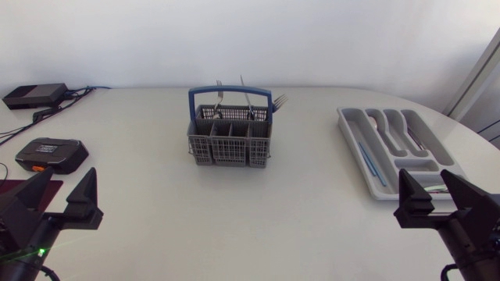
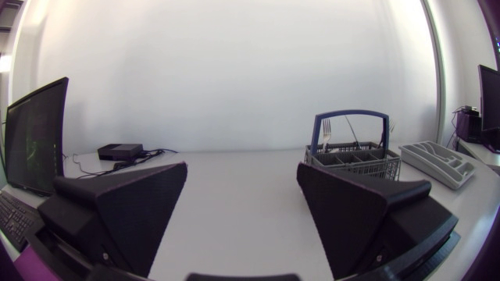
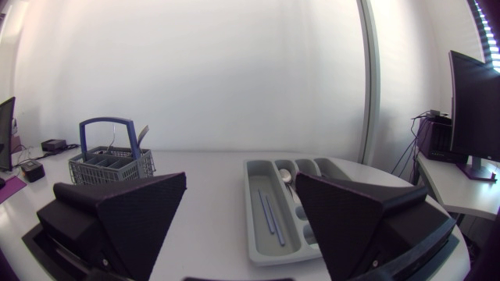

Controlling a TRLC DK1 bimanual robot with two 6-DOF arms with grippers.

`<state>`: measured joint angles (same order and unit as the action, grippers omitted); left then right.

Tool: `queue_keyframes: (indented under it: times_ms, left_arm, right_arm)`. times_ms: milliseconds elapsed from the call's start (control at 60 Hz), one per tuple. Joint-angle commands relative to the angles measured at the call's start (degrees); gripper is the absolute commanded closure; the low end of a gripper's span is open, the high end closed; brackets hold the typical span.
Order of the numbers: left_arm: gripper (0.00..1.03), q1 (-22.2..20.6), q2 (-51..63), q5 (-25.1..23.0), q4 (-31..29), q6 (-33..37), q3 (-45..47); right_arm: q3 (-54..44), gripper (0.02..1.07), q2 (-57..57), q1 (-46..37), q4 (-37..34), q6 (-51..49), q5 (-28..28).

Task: Unload the cutlery basket into the drawer organizer.

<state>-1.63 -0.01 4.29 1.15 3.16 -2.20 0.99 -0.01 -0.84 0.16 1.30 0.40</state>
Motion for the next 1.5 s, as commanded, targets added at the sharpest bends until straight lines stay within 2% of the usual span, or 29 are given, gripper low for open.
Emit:
queue_keyframes:
  times_ms: [0, 267, 333, 483, 567, 733, 800, 833, 900, 967, 1100, 1317, 1483]
  left_arm:
    - [0.05, 0.0, -0.6, -0.3, -1.3, -0.8, 2.1]
    - [0.06, -0.2, -0.7, 0.8, -1.4, 0.6, 1.4]
    - [0.06, -0.4, -0.6, 1.1, -3.9, 0.9, -0.5]
    - [0.08, -0.4, 0.0, 1.2, -4.0, 0.0, -3.3]
    - [0.08, -0.2, 4.1, 1.3, -4.0, -1.0, -5.9]
    - [0.08, -0.7, 19.6, 1.5, -4.0, -5.5, -14.8]
    - [0.12, -1.4, 24.6, 2.7, -3.8, -7.4, -17.9]
    - [0.12, -2.4, 26.6, 3.8, -3.8, -7.6, -19.4]
    - [0.12, -5.6, 30.2, 9.0, -4.0, -7.7, -21.7]
    - [0.12, -11.2, 34.0, 15.0, -4.0, -7.5, -23.7]
    - [0.12, -21.1, 40.9, 20.9, -4.9, -7.5, -28.1]
    - [0.12, -24.7, 52.7, 20.6, -6.2, -1.1, -35.0]
    - [0.11, -24.7, 62.1, 19.1, -6.9, 1.0, -39.7]
  right_arm:
    - [-1.1, 0.06, -0.3, 0.4, -0.2, -0.1, 0.0]
    - [-1.1, 0.06, -0.4, 1.1, 0.2, -0.4, 0.6]
    - [-0.9, 0.06, -0.4, 1.2, 0.4, -0.4, 0.7]
    - [-0.1, 0.07, -0.1, 2.6, 0.3, -0.3, 1.4]
    - [0.7, 0.07, 1.1, 4.0, 0.5, -0.3, 2.7]
    - [3.0, 0.07, 5.8, 6.0, 2.6, -0.2, 3.9]
    - [4.5, 0.07, 9.7, 6.8, 4.5, -0.2, 4.3]
    - [5.6, 0.07, 12.5, 7.2, 5.6, -0.2, 4.5]
    - [7.8, 0.07, 17.4, 7.8, 7.1, -0.2, 5.0]
    - [10.2, 0.07, 22.0, 8.7, 8.0, 0.0, 5.4]
    - [13.1, 0.07, 27.9, 11.8, 9.5, 0.5, 7.2]
    - [18.2, 0.07, 37.1, 16.9, 9.6, 1.2, 11.4]
    - [22.3, 0.07, 41.5, 21.4, 6.4, 1.2, 14.6]
